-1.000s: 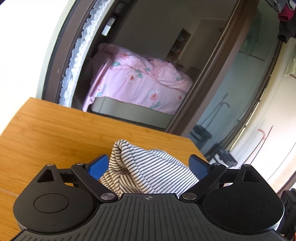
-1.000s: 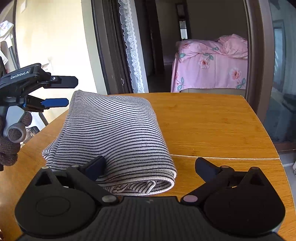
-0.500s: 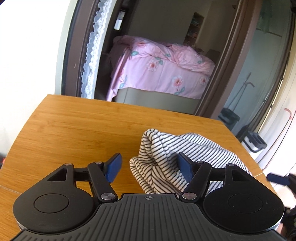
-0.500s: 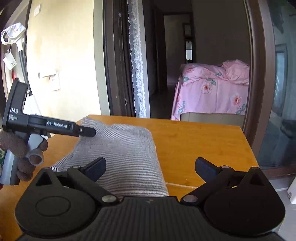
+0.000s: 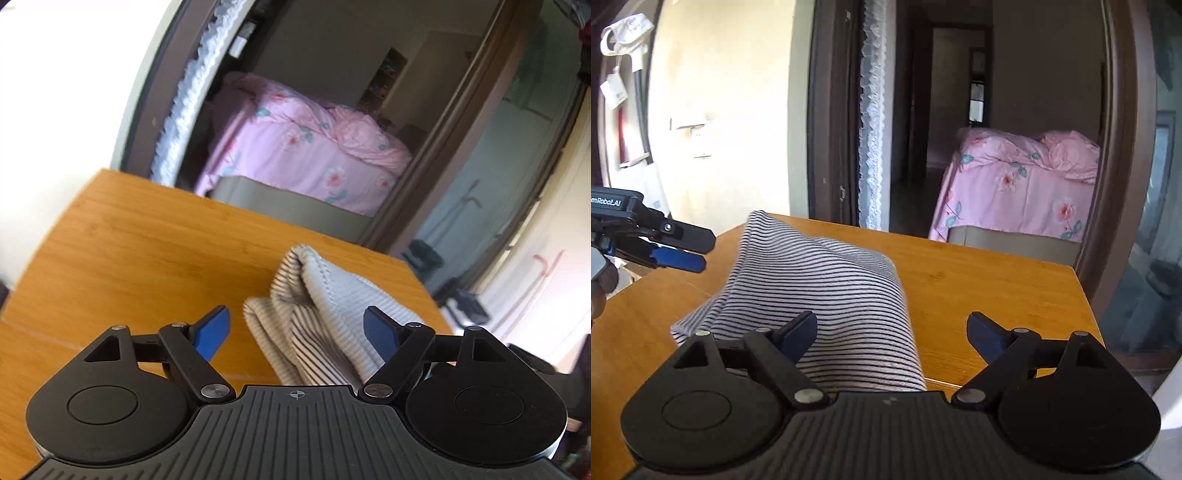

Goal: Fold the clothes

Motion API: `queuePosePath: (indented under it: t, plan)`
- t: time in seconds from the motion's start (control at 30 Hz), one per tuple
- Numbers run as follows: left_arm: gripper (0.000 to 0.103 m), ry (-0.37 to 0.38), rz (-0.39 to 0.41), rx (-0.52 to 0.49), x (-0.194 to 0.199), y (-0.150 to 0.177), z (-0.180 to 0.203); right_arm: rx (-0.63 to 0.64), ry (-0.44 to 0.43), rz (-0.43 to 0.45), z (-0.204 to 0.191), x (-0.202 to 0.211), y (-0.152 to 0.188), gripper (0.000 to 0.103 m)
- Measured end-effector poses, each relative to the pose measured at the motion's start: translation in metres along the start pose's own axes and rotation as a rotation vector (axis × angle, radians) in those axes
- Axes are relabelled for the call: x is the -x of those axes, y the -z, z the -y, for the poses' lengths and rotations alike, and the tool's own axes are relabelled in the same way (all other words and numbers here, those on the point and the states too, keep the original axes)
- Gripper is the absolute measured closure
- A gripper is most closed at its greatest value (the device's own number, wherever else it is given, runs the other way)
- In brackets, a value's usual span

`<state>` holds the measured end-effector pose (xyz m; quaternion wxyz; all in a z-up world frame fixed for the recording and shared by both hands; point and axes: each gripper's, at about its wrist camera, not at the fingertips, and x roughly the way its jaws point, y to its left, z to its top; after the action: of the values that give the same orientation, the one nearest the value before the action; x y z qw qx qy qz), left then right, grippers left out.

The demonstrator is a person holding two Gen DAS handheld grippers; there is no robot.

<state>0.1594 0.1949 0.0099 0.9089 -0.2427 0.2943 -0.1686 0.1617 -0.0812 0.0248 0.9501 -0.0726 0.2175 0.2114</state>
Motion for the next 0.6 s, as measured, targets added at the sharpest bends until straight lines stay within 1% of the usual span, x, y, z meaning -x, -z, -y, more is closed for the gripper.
queuePosePath:
  t: [0.07,0.13,0.17,0.2,0.23,0.27,0.3,0.37,0.4,0.43,0.5,0.57,0.6]
  plan:
    - [0.022,0.013,-0.018,0.003,0.000,0.006,-0.001,0.066,-0.089,0.025,-0.017,0.014,0.001,0.013]
    - [0.035,0.015,-0.033,0.001,0.000,0.012,-0.001,0.145,-0.173,0.034,-0.040,0.026,0.004,0.013]
    - [0.036,0.016,-0.040,0.000,-0.001,0.015,-0.001,0.199,-0.193,0.024,-0.053,0.027,0.008,0.013]
    - [0.038,0.017,-0.048,-0.002,-0.001,0.018,-0.001,0.272,-0.172,0.025,-0.066,0.024,0.014,0.013]
    - [0.042,0.018,-0.055,-0.003,-0.001,0.021,-0.001,0.346,-0.149,0.027,-0.078,0.022,0.021,0.014]
    - [0.044,0.020,-0.062,-0.004,-0.002,0.024,-0.002,0.382,-0.129,0.027,-0.082,0.018,0.023,0.031]
    - [0.046,0.021,-0.069,-0.005,-0.002,0.027,-0.002,0.416,-0.109,0.028,-0.085,0.015,0.025,0.074]
    - [0.051,0.023,-0.084,-0.008,-0.003,0.033,-0.002,0.262,-0.168,0.019,-0.062,0.015,0.007,0.083]
    - [0.057,0.037,-0.087,-0.013,-0.004,0.034,-0.001,0.183,-0.186,0.040,-0.051,0.017,-0.005,0.087]
    - [0.067,0.054,-0.090,-0.018,-0.005,0.035,0.000,0.104,-0.204,0.062,-0.040,0.020,-0.017,0.088]
    - [0.076,0.094,-0.095,-0.018,-0.008,0.036,0.004,-0.054,-0.240,0.105,-0.019,0.026,-0.041,0.089]
    - [0.076,0.129,-0.102,-0.015,-0.015,0.038,0.011,-0.202,-0.343,0.121,-0.005,0.025,-0.058,0.089]
    - [0.076,0.137,-0.105,-0.022,-0.019,0.040,0.015,-0.230,-0.381,0.104,-0.005,0.020,-0.060,0.089]
